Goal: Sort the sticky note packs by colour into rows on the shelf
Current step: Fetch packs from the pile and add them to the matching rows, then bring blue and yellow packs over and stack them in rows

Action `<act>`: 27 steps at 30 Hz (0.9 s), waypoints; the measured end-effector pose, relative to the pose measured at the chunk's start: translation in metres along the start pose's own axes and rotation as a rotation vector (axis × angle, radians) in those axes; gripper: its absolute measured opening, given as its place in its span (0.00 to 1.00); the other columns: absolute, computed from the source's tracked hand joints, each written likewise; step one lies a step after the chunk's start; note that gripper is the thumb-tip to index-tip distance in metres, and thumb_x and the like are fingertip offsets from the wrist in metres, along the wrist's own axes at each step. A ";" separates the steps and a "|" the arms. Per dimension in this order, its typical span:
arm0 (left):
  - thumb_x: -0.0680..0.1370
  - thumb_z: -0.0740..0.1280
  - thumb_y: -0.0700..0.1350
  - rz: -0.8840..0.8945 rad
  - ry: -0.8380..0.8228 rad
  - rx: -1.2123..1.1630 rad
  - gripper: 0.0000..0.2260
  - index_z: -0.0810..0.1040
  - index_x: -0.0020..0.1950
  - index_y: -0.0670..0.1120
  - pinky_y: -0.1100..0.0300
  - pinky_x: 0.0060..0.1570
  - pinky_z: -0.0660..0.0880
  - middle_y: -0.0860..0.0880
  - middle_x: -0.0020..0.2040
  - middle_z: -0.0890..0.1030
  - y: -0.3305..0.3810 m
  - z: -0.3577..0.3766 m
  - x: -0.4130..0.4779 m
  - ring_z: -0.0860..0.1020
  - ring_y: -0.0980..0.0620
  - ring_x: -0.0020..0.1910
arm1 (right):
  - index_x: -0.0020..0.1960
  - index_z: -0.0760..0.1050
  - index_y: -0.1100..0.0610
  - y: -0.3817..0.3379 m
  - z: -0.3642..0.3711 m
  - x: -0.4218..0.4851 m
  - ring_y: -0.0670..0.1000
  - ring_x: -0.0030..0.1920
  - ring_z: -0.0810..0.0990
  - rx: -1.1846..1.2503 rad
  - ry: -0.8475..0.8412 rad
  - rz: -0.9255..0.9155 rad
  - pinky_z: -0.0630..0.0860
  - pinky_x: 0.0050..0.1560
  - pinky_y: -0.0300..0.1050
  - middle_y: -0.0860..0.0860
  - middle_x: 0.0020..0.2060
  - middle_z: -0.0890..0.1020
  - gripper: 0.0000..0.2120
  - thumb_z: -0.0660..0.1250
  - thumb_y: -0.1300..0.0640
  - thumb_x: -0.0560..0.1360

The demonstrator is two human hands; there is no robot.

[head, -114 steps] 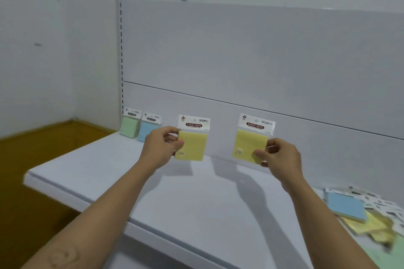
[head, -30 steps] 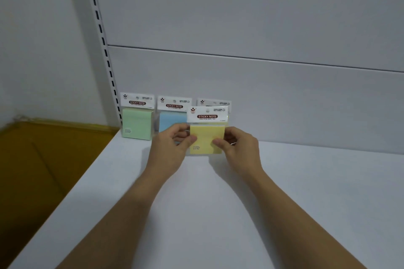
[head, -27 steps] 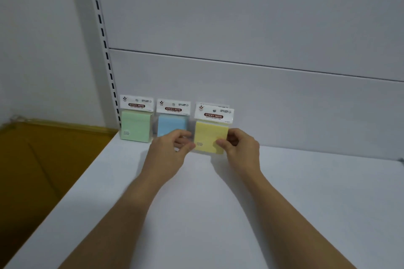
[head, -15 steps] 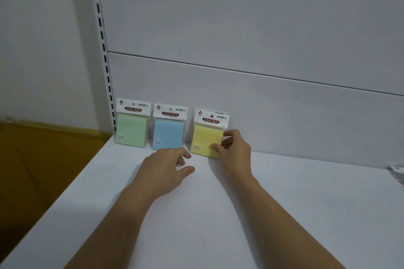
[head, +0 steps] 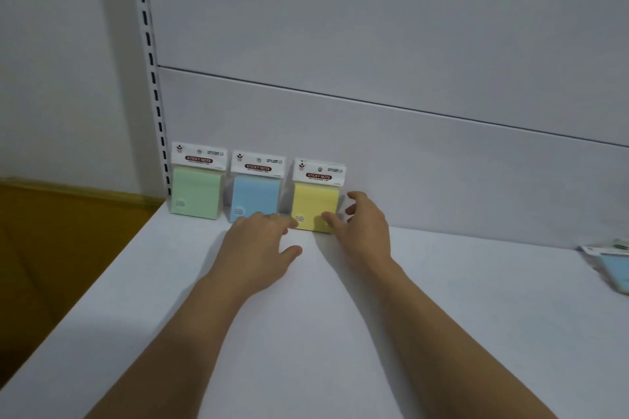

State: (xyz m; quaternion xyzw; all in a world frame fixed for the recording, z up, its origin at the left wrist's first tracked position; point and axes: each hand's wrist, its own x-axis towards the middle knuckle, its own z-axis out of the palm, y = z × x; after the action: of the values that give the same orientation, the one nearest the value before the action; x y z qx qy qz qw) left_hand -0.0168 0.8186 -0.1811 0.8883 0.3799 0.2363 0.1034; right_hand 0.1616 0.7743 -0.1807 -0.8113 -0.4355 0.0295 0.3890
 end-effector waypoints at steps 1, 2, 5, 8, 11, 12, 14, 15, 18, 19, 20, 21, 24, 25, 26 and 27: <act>0.76 0.64 0.58 0.035 0.013 0.044 0.21 0.71 0.68 0.55 0.56 0.62 0.64 0.56 0.62 0.77 0.001 0.001 0.001 0.71 0.53 0.63 | 0.68 0.67 0.53 0.001 -0.006 -0.002 0.52 0.57 0.76 -0.061 0.011 -0.032 0.72 0.56 0.47 0.50 0.56 0.77 0.29 0.70 0.45 0.72; 0.76 0.63 0.59 0.065 0.020 0.078 0.22 0.69 0.69 0.55 0.55 0.63 0.62 0.55 0.64 0.75 0.002 0.003 0.001 0.69 0.52 0.65 | 0.70 0.66 0.52 0.004 -0.013 -0.004 0.52 0.60 0.75 -0.131 -0.001 -0.066 0.71 0.58 0.47 0.51 0.60 0.76 0.30 0.69 0.44 0.72; 0.76 0.62 0.62 0.118 0.018 0.116 0.27 0.65 0.72 0.54 0.55 0.65 0.60 0.55 0.69 0.71 0.005 0.008 0.004 0.64 0.53 0.69 | 0.74 0.61 0.50 0.013 -0.043 -0.011 0.53 0.69 0.66 -0.402 -0.129 -0.146 0.64 0.66 0.48 0.51 0.70 0.69 0.34 0.66 0.39 0.73; 0.75 0.60 0.65 0.159 0.015 0.117 0.29 0.63 0.73 0.53 0.54 0.66 0.60 0.54 0.71 0.68 0.019 0.007 0.007 0.63 0.53 0.71 | 0.77 0.54 0.47 0.020 -0.077 -0.014 0.53 0.75 0.57 -0.557 -0.163 -0.152 0.55 0.73 0.52 0.52 0.76 0.59 0.39 0.63 0.35 0.73; 0.74 0.60 0.66 0.187 -0.001 0.112 0.31 0.63 0.73 0.53 0.54 0.67 0.59 0.54 0.71 0.69 0.043 0.003 0.014 0.63 0.53 0.71 | 0.78 0.50 0.46 0.024 -0.108 -0.019 0.54 0.77 0.50 -0.621 -0.176 -0.141 0.49 0.76 0.55 0.52 0.78 0.53 0.40 0.62 0.33 0.73; 0.74 0.60 0.66 0.194 -0.016 0.108 0.31 0.63 0.73 0.53 0.54 0.67 0.58 0.54 0.71 0.68 0.052 0.002 0.017 0.62 0.53 0.71 | 0.78 0.50 0.45 0.026 -0.118 -0.022 0.55 0.78 0.49 -0.631 -0.175 -0.130 0.49 0.76 0.56 0.52 0.78 0.52 0.40 0.61 0.33 0.73; 0.75 0.60 0.65 0.220 -0.045 0.115 0.31 0.62 0.73 0.53 0.54 0.68 0.56 0.54 0.72 0.66 0.073 0.002 0.024 0.61 0.52 0.72 | 0.78 0.49 0.45 0.034 -0.138 -0.025 0.55 0.78 0.48 -0.645 -0.161 -0.107 0.48 0.76 0.57 0.52 0.78 0.49 0.40 0.61 0.33 0.73; 0.75 0.60 0.65 0.242 -0.049 0.125 0.31 0.62 0.74 0.53 0.54 0.68 0.56 0.54 0.73 0.66 0.084 0.002 0.028 0.60 0.52 0.72 | 0.78 0.48 0.45 0.040 -0.148 -0.026 0.55 0.78 0.47 -0.651 -0.151 -0.095 0.47 0.76 0.57 0.52 0.78 0.49 0.40 0.61 0.34 0.73; 0.75 0.59 0.65 0.336 -0.030 0.152 0.31 0.62 0.73 0.53 0.53 0.67 0.57 0.54 0.72 0.67 0.122 0.005 0.044 0.61 0.52 0.72 | 0.78 0.47 0.45 0.060 -0.180 -0.030 0.55 0.78 0.46 -0.652 -0.115 -0.051 0.47 0.76 0.57 0.53 0.78 0.48 0.40 0.61 0.34 0.74; 0.75 0.59 0.66 0.365 -0.032 0.159 0.31 0.62 0.73 0.53 0.53 0.67 0.57 0.54 0.72 0.67 0.136 0.007 0.048 0.62 0.52 0.72 | 0.78 0.47 0.45 0.068 -0.191 -0.033 0.55 0.78 0.46 -0.650 -0.105 -0.030 0.47 0.76 0.57 0.53 0.78 0.48 0.40 0.61 0.34 0.74; 0.75 0.59 0.66 0.388 -0.041 0.159 0.31 0.62 0.73 0.53 0.52 0.67 0.58 0.54 0.72 0.67 0.151 0.011 0.051 0.62 0.52 0.72 | 0.78 0.47 0.45 0.077 -0.203 -0.035 0.56 0.78 0.47 -0.651 -0.096 -0.009 0.47 0.76 0.58 0.53 0.78 0.48 0.40 0.61 0.34 0.74; 0.75 0.59 0.66 0.408 -0.052 0.155 0.31 0.62 0.74 0.53 0.52 0.67 0.58 0.54 0.72 0.67 0.166 0.015 0.053 0.62 0.52 0.72 | 0.78 0.47 0.45 0.087 -0.215 -0.038 0.56 0.78 0.47 -0.653 -0.086 0.013 0.47 0.76 0.58 0.53 0.78 0.48 0.40 0.61 0.34 0.74; 0.75 0.59 0.66 0.472 -0.073 0.141 0.31 0.62 0.74 0.53 0.52 0.68 0.58 0.54 0.73 0.67 0.213 0.029 0.057 0.61 0.52 0.72 | 0.78 0.47 0.45 0.118 -0.256 -0.045 0.55 0.78 0.48 -0.659 -0.054 0.081 0.47 0.76 0.57 0.53 0.78 0.48 0.40 0.61 0.34 0.74; 0.75 0.59 0.66 0.491 -0.079 0.134 0.31 0.62 0.74 0.53 0.53 0.68 0.58 0.54 0.73 0.67 0.229 0.035 0.058 0.61 0.52 0.72 | 0.78 0.47 0.45 0.129 -0.269 -0.048 0.55 0.78 0.48 -0.657 -0.043 0.102 0.47 0.76 0.57 0.52 0.78 0.48 0.40 0.61 0.34 0.74; 0.75 0.59 0.66 0.507 -0.087 0.127 0.31 0.62 0.74 0.53 0.53 0.69 0.58 0.54 0.73 0.67 0.245 0.041 0.059 0.61 0.52 0.72 | 0.78 0.48 0.45 0.140 -0.283 -0.051 0.55 0.78 0.48 -0.653 -0.032 0.122 0.48 0.76 0.57 0.52 0.78 0.49 0.39 0.61 0.34 0.74; 0.75 0.59 0.66 0.521 -0.095 0.120 0.31 0.62 0.74 0.53 0.53 0.69 0.58 0.54 0.73 0.67 0.260 0.046 0.059 0.61 0.52 0.72 | 0.78 0.48 0.45 0.151 -0.295 -0.053 0.55 0.78 0.49 -0.647 -0.022 0.140 0.48 0.76 0.58 0.52 0.78 0.49 0.39 0.61 0.35 0.74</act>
State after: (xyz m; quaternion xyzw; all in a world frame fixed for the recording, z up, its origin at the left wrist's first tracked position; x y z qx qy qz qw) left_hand 0.2045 0.6817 -0.1069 0.9708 0.1465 0.1902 0.0041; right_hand 0.3462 0.5083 -0.0902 -0.9203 -0.3697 -0.0752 0.1035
